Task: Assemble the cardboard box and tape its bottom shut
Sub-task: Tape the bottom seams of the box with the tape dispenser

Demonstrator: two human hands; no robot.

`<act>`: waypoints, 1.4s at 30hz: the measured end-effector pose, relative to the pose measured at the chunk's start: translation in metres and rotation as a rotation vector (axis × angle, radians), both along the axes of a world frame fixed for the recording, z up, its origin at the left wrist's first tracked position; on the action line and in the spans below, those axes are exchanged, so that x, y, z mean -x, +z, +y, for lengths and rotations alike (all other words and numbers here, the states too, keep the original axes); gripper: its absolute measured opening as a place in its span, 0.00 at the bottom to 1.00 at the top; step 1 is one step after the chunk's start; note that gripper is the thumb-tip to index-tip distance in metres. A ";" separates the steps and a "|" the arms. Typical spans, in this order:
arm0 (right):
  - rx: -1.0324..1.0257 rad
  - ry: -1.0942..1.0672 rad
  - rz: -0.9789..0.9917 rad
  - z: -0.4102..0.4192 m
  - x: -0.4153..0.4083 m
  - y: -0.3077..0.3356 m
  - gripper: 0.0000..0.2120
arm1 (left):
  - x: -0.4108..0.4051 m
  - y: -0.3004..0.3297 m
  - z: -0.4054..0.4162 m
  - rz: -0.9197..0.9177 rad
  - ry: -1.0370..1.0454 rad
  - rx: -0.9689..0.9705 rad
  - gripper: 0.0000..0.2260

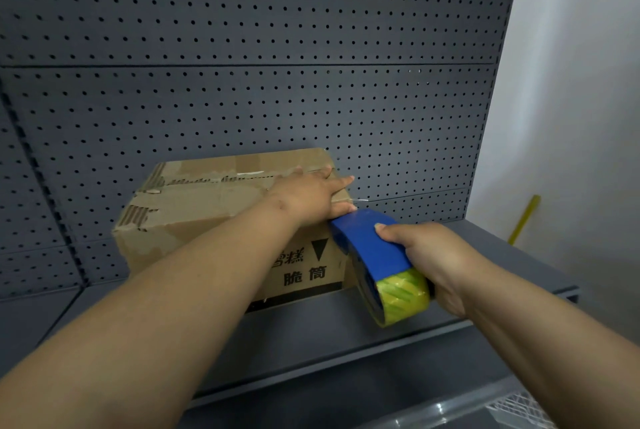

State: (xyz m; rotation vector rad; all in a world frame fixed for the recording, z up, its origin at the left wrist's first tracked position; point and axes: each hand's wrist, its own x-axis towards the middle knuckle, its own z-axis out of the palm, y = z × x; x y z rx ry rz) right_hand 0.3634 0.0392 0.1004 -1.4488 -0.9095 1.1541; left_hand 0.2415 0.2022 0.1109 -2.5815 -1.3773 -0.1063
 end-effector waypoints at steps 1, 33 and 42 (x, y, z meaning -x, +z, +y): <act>0.004 -0.002 -0.004 0.001 0.002 0.001 0.09 | 0.000 0.000 0.002 -0.004 0.002 0.004 0.30; -0.222 -0.223 0.007 0.014 -0.057 0.009 0.12 | -0.006 0.010 -0.005 0.069 0.036 -0.026 0.31; -0.336 -0.152 0.113 0.012 -0.070 0.023 0.11 | -0.002 0.010 -0.001 0.005 -0.150 -0.043 0.26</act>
